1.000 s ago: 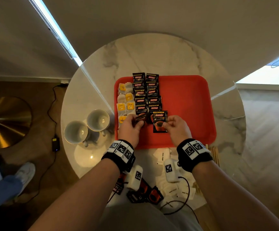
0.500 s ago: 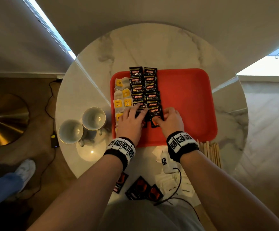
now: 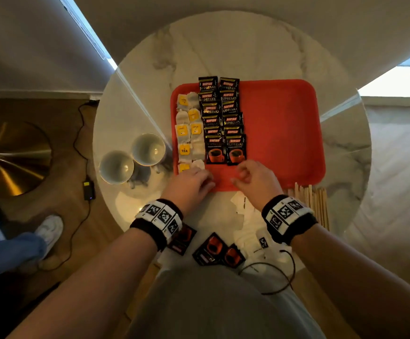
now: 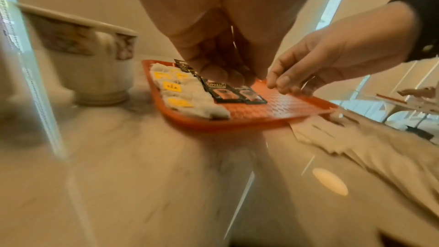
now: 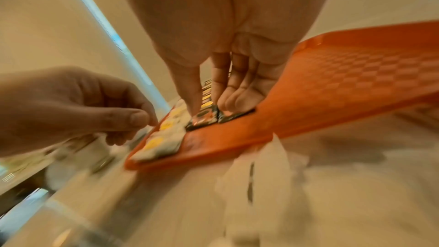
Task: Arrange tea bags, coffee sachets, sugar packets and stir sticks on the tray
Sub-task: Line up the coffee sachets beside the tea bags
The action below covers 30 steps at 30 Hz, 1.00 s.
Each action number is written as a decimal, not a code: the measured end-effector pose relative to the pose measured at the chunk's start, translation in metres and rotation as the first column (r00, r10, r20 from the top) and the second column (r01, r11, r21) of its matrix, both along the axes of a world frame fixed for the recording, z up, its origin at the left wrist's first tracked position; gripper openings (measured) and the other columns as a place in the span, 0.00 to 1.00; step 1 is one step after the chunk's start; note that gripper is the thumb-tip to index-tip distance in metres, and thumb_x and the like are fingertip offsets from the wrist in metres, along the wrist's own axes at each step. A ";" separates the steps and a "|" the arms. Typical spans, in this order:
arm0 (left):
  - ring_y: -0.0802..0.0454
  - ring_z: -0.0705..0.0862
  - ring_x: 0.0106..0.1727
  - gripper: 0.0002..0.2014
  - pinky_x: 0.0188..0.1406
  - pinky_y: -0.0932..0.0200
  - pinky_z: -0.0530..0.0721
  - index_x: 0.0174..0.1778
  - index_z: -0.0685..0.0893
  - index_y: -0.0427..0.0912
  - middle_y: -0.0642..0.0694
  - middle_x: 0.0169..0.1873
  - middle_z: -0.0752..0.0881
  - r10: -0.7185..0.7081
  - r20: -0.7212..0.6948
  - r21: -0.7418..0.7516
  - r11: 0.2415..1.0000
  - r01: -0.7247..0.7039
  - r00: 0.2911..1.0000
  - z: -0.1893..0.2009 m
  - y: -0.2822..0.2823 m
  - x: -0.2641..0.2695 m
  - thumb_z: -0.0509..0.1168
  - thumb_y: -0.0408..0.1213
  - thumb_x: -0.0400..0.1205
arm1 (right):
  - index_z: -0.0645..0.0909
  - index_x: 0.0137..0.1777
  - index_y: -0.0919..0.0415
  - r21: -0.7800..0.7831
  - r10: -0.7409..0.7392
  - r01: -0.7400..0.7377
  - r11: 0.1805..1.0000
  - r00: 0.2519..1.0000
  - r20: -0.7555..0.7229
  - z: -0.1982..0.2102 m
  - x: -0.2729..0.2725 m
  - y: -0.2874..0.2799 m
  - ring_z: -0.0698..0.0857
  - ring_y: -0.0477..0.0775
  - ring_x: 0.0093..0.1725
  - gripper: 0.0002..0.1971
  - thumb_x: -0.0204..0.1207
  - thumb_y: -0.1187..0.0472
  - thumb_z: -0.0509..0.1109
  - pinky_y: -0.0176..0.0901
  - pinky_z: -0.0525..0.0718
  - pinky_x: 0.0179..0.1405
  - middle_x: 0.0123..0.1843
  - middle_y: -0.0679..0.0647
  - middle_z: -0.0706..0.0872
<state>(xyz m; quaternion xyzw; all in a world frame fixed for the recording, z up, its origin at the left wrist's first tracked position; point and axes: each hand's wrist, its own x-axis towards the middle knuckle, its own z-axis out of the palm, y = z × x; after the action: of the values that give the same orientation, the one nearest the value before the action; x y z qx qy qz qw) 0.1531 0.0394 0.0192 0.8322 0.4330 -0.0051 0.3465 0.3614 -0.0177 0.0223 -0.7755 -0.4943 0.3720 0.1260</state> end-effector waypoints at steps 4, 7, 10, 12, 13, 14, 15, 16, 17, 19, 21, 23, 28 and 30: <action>0.44 0.84 0.58 0.17 0.52 0.48 0.85 0.60 0.83 0.47 0.48 0.56 0.84 -0.084 -0.205 -0.105 0.992 0.064 0.975 -0.001 -0.037 -0.049 0.63 0.54 0.83 | 0.83 0.62 0.53 -0.168 0.415 -0.429 0.887 0.903 -0.113 0.011 -0.029 -0.042 0.84 0.51 0.54 0.15 0.78 0.52 0.77 0.52 0.84 0.59 0.55 0.48 0.83; 0.44 0.77 0.66 0.30 0.56 0.45 0.86 0.72 0.73 0.50 0.48 0.67 0.74 -0.133 -0.377 -0.174 0.982 0.071 0.917 -0.011 -0.058 -0.075 0.72 0.57 0.77 | 0.76 0.73 0.50 -0.234 0.738 -0.726 0.647 0.673 -0.047 0.010 -0.047 -0.063 0.78 0.54 0.65 0.25 0.77 0.51 0.76 0.49 0.80 0.64 0.65 0.50 0.79; 0.44 0.75 0.68 0.32 0.56 0.45 0.86 0.74 0.70 0.50 0.47 0.69 0.71 -0.108 -0.395 -0.163 0.986 0.046 0.912 -0.019 -0.070 -0.087 0.74 0.53 0.77 | 0.66 0.81 0.48 -0.284 0.867 -0.825 0.489 0.495 0.054 0.000 -0.058 -0.080 0.73 0.58 0.70 0.41 0.71 0.52 0.81 0.54 0.78 0.68 0.71 0.54 0.72; 0.43 0.74 0.68 0.28 0.59 0.45 0.84 0.73 0.72 0.48 0.45 0.70 0.71 -0.077 -0.372 -0.147 0.989 0.023 0.925 -0.022 -0.074 -0.091 0.72 0.50 0.79 | 0.62 0.84 0.49 -0.314 0.907 -0.852 0.419 0.412 0.092 -0.007 -0.065 -0.087 0.70 0.60 0.72 0.47 0.67 0.52 0.83 0.57 0.77 0.70 0.74 0.58 0.68; 0.42 0.74 0.68 0.27 0.60 0.45 0.83 0.73 0.74 0.47 0.44 0.70 0.71 -0.057 -0.358 -0.143 0.990 0.006 0.932 -0.023 -0.075 -0.092 0.72 0.48 0.80 | 0.62 0.84 0.49 -0.315 0.915 -0.859 0.402 0.385 0.118 -0.008 -0.069 -0.088 0.69 0.61 0.73 0.47 0.67 0.53 0.83 0.57 0.75 0.71 0.75 0.59 0.67; 0.42 0.74 0.68 0.26 0.62 0.45 0.82 0.73 0.75 0.46 0.43 0.70 0.72 -0.030 -0.343 -0.143 0.989 -0.020 0.939 -0.023 -0.075 -0.093 0.72 0.46 0.80 | 0.62 0.84 0.50 -0.316 0.921 -0.866 0.388 0.360 0.147 -0.009 -0.073 -0.089 0.68 0.62 0.74 0.45 0.68 0.54 0.82 0.57 0.74 0.72 0.76 0.59 0.66; 0.42 0.74 0.68 0.25 0.64 0.45 0.81 0.72 0.76 0.45 0.43 0.69 0.73 0.003 -0.325 -0.142 0.988 -0.052 0.946 -0.023 -0.075 -0.095 0.72 0.44 0.80 | 0.64 0.83 0.51 -0.304 0.925 -0.875 0.376 0.335 0.179 -0.010 -0.075 -0.090 0.69 0.63 0.74 0.43 0.70 0.55 0.81 0.57 0.73 0.72 0.77 0.59 0.67; 0.41 0.74 0.67 0.24 0.64 0.45 0.81 0.72 0.76 0.45 0.42 0.69 0.73 0.040 -0.310 -0.142 0.986 -0.088 0.950 -0.022 -0.075 -0.095 0.73 0.43 0.80 | 0.68 0.81 0.52 -0.287 0.927 -0.888 0.360 0.308 0.213 -0.011 -0.077 -0.090 0.71 0.63 0.72 0.40 0.70 0.56 0.81 0.58 0.74 0.70 0.76 0.59 0.69; 0.41 0.75 0.67 0.23 0.63 0.45 0.81 0.70 0.76 0.44 0.43 0.67 0.74 0.072 -0.295 -0.141 0.983 -0.118 0.953 -0.022 -0.075 -0.096 0.73 0.42 0.80 | 0.72 0.77 0.53 -0.264 0.925 -0.898 0.352 0.289 0.248 -0.011 -0.078 -0.089 0.74 0.63 0.70 0.36 0.69 0.57 0.81 0.58 0.77 0.68 0.75 0.59 0.73; 0.40 0.77 0.63 0.19 0.59 0.45 0.80 0.67 0.76 0.43 0.42 0.63 0.78 0.110 -0.260 -0.148 0.977 -0.152 0.959 -0.019 -0.075 -0.096 0.71 0.39 0.81 | 0.76 0.73 0.56 -0.233 0.917 -0.907 0.350 0.282 0.280 -0.010 -0.080 -0.088 0.77 0.64 0.67 0.29 0.72 0.60 0.78 0.58 0.79 0.65 0.72 0.59 0.77; 0.39 0.81 0.58 0.15 0.56 0.46 0.80 0.64 0.75 0.43 0.41 0.57 0.83 0.150 -0.229 -0.175 0.965 -0.193 0.962 -0.017 -0.075 -0.095 0.69 0.38 0.83 | 0.73 0.75 0.58 -0.243 0.916 -0.899 0.364 0.299 0.267 -0.009 -0.081 -0.086 0.76 0.64 0.68 0.24 0.79 0.62 0.70 0.58 0.76 0.67 0.72 0.60 0.77; 0.39 0.83 0.55 0.13 0.53 0.47 0.81 0.61 0.76 0.44 0.41 0.54 0.85 0.221 -0.201 -0.202 0.944 -0.261 0.954 -0.013 -0.074 -0.096 0.68 0.39 0.84 | 0.71 0.76 0.59 -0.228 0.905 -0.889 0.397 0.338 0.257 -0.009 -0.082 -0.084 0.77 0.64 0.66 0.22 0.82 0.64 0.66 0.56 0.75 0.66 0.69 0.59 0.80; 0.48 0.85 0.50 0.10 0.46 0.59 0.79 0.58 0.83 0.50 0.48 0.49 0.88 0.458 -0.036 -0.341 0.830 -0.442 0.888 -0.002 -0.071 -0.101 0.72 0.41 0.82 | 0.77 0.68 0.57 -0.204 0.727 -0.706 0.678 0.685 0.043 0.000 -0.074 -0.070 0.82 0.62 0.62 0.16 0.81 0.61 0.70 0.55 0.79 0.61 0.62 0.57 0.82; 0.51 0.87 0.47 0.09 0.44 0.60 0.79 0.58 0.85 0.51 0.50 0.46 0.90 0.532 0.034 -0.399 0.783 -0.477 0.846 -0.002 -0.069 -0.100 0.71 0.42 0.83 | 0.80 0.67 0.55 -0.153 0.502 -0.510 0.847 0.860 -0.088 0.011 -0.064 -0.062 0.84 0.58 0.61 0.14 0.82 0.58 0.72 0.51 0.81 0.61 0.60 0.53 0.85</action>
<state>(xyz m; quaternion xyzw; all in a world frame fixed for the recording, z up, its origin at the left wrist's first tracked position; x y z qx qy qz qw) 0.0534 -0.0294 0.0176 0.6016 0.6044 0.0657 0.5182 0.2970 -0.0801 0.0334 -0.6172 -0.6445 0.4502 -0.0323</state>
